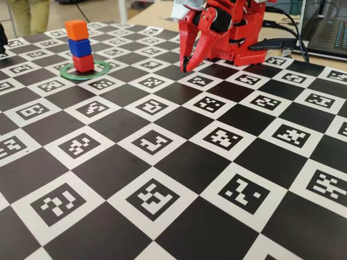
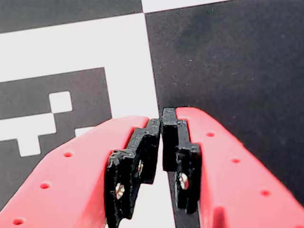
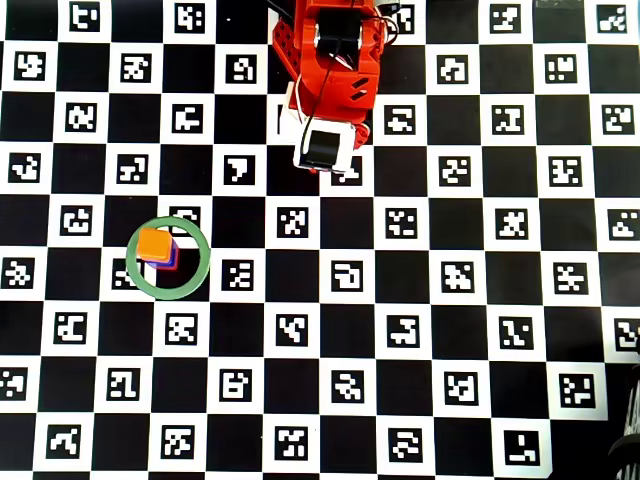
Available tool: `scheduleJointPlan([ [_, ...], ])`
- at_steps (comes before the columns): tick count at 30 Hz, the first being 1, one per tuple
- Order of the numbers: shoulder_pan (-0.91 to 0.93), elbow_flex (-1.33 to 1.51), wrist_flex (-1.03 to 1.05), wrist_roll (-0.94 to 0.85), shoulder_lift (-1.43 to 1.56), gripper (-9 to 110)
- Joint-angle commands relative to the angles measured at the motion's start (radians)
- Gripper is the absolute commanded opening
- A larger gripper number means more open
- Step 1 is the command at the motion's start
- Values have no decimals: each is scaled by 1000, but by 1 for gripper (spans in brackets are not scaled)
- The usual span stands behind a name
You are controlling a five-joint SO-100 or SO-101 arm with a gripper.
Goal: Grab the red cube then put it in the green circle then put the blue cube on top and finally the orange cube on top
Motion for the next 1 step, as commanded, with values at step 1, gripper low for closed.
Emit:
scheduleJointPlan([
  [1, 11, 41, 72, -6, 48, -6],
])
